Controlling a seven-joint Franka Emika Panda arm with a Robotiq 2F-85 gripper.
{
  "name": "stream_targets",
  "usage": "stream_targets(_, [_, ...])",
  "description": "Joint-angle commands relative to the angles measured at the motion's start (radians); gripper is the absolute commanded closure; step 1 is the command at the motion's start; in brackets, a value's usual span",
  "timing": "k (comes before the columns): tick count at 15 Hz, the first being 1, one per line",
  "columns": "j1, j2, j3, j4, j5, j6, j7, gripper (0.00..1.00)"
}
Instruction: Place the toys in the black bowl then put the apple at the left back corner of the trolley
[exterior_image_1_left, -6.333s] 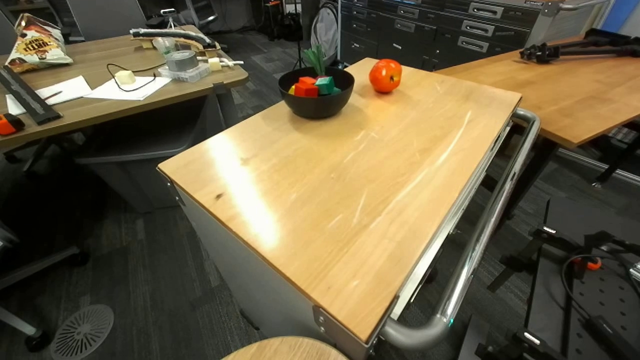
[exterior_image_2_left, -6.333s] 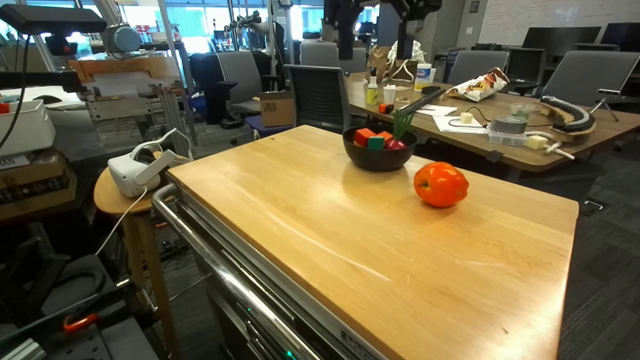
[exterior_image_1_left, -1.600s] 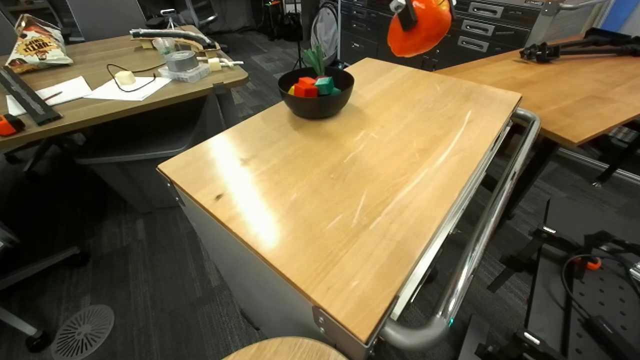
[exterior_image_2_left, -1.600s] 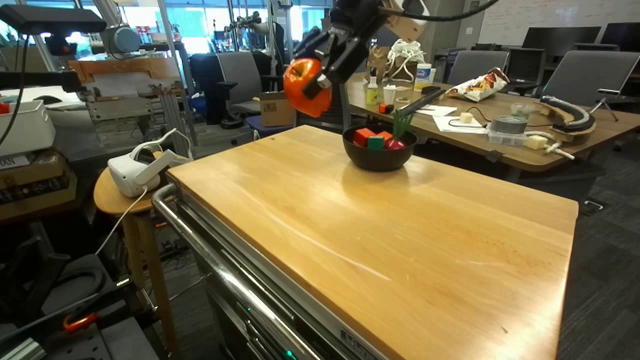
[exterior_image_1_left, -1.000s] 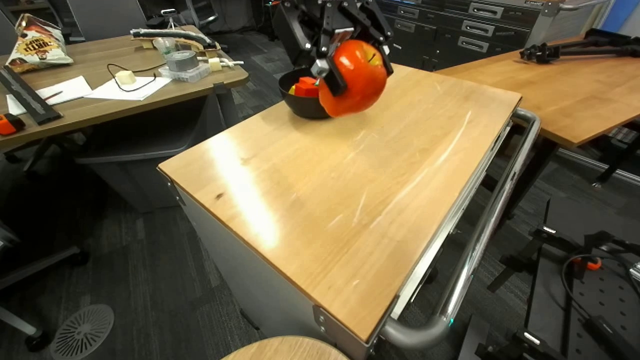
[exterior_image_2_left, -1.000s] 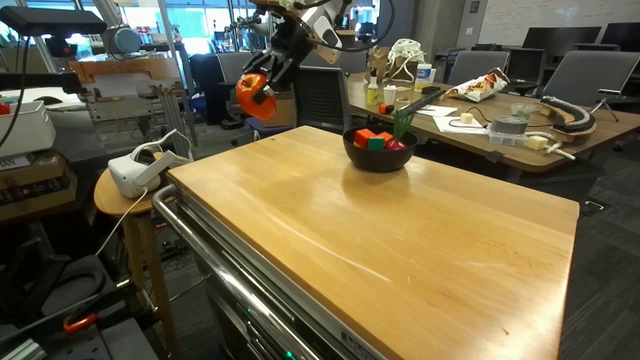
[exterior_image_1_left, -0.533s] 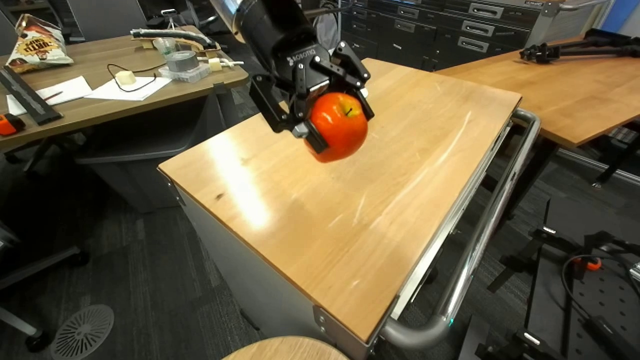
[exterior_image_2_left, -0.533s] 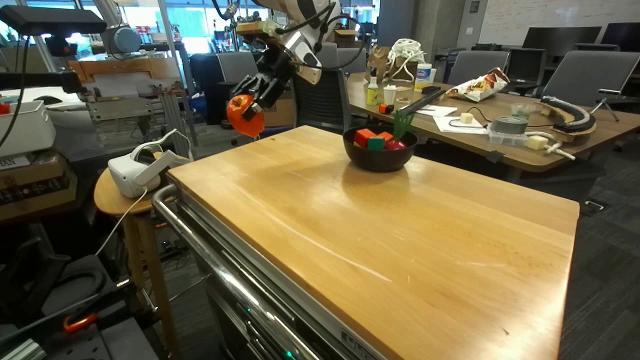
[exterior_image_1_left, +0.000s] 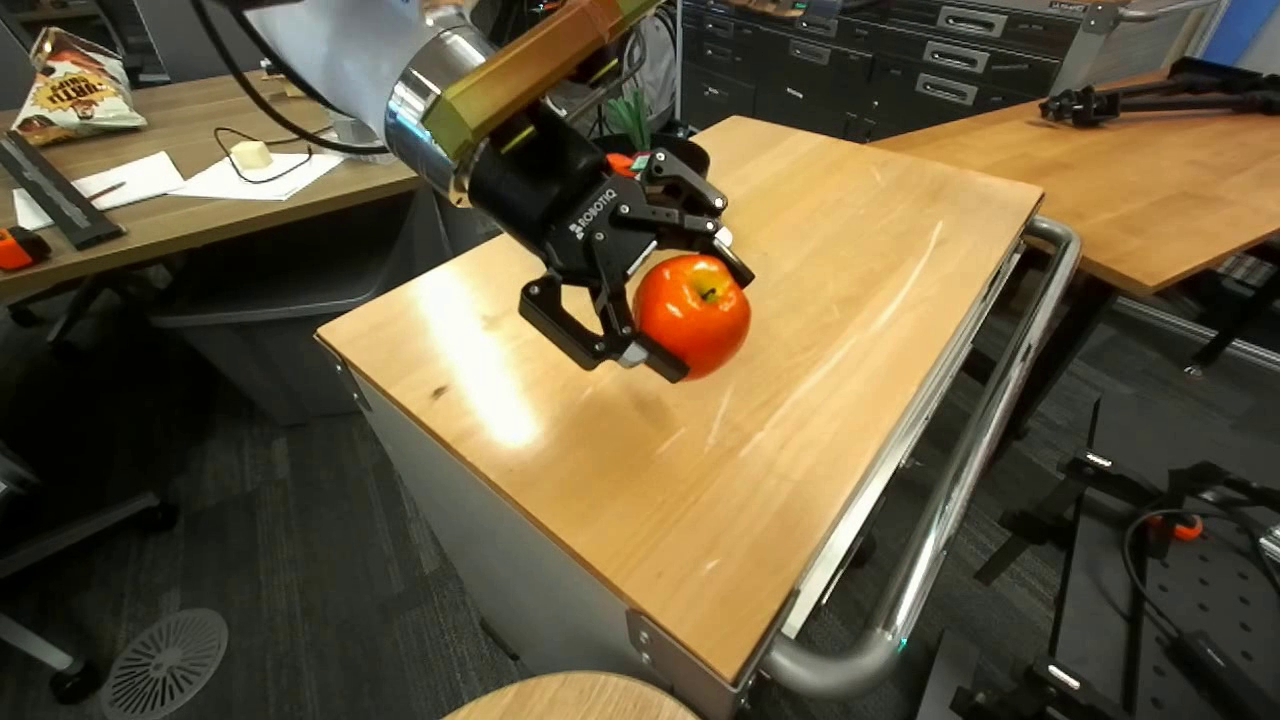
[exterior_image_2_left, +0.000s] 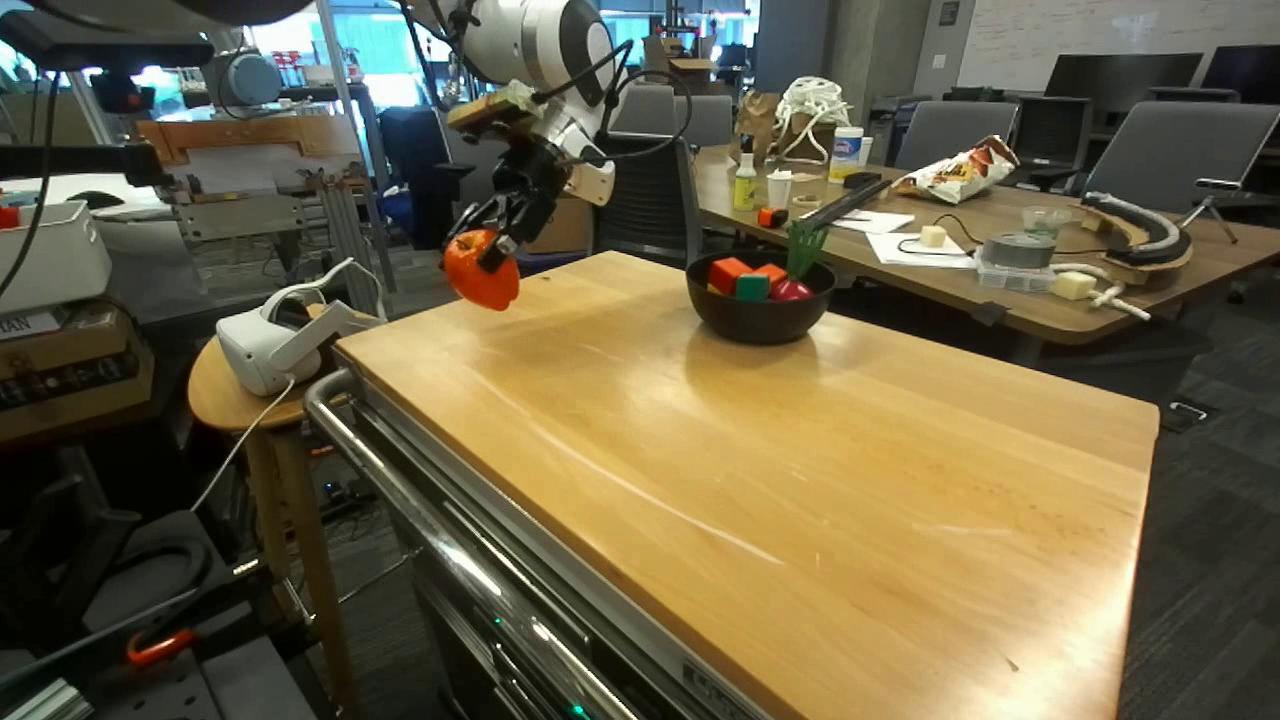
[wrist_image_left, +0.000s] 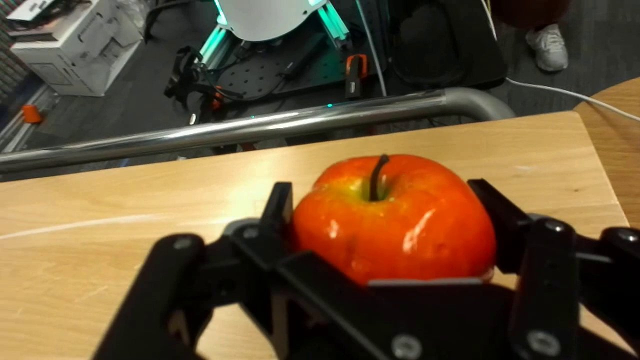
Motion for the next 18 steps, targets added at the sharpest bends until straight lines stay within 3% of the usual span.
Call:
stream_targets(1, [0.029, 0.092, 0.012, 0.174, -0.038, -0.156, -0.041, 0.40])
stream_targets(2, [0.034, 0.010, 0.021, -0.016, -0.036, -0.064, -0.058, 0.40])
stream_targets(18, [0.031, 0.025, 0.053, -0.096, -0.028, -0.073, -0.192, 0.40])
